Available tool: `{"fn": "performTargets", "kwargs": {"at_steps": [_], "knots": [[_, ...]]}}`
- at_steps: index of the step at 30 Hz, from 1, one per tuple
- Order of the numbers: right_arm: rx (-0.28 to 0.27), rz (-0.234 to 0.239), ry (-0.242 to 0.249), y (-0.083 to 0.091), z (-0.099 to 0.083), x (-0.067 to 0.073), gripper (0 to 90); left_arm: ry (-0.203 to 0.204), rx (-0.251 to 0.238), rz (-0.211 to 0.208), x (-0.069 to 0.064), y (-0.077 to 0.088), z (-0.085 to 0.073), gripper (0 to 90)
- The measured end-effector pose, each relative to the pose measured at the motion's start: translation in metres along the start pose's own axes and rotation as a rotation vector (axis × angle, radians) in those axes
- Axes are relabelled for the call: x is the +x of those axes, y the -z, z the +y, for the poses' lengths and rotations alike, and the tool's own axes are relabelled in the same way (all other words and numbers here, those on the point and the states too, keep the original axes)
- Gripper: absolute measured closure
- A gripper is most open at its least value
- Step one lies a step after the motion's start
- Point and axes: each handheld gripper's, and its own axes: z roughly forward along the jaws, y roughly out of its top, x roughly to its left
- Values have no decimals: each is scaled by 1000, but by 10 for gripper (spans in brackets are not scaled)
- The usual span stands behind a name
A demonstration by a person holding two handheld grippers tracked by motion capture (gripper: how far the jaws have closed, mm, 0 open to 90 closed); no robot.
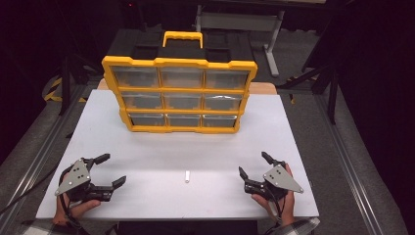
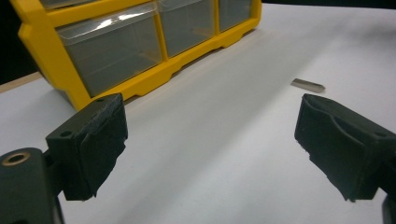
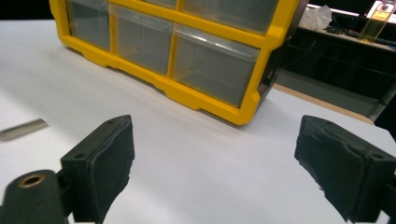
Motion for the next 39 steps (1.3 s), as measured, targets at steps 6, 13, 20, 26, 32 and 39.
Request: {"fn": "performTargets", "kwargs": {"at_steps": [6,13,20,26,32,39], "knots": [[6,-26,-12,-1,-4,-5,125,-4,15,-4,-1,-2,-1,91],[6,-48,-5,-4,-2,-4,130,-22,13,-21,-5,-1,-1,89],[3,-63,20,-11,3,-5,132,-26,26,-23,-4,-3,-2,87],[-11,-78,40,-12,7,-6,133,-36,38,-28,-7,-1,-4,86],[-20,-99,51,-12,11,-11,132,-43,41,-29,-8,-3,-3,86],[-47,-127,47,-15,23,-20,126,-43,47,-35,-7,-4,-4,84]]}}
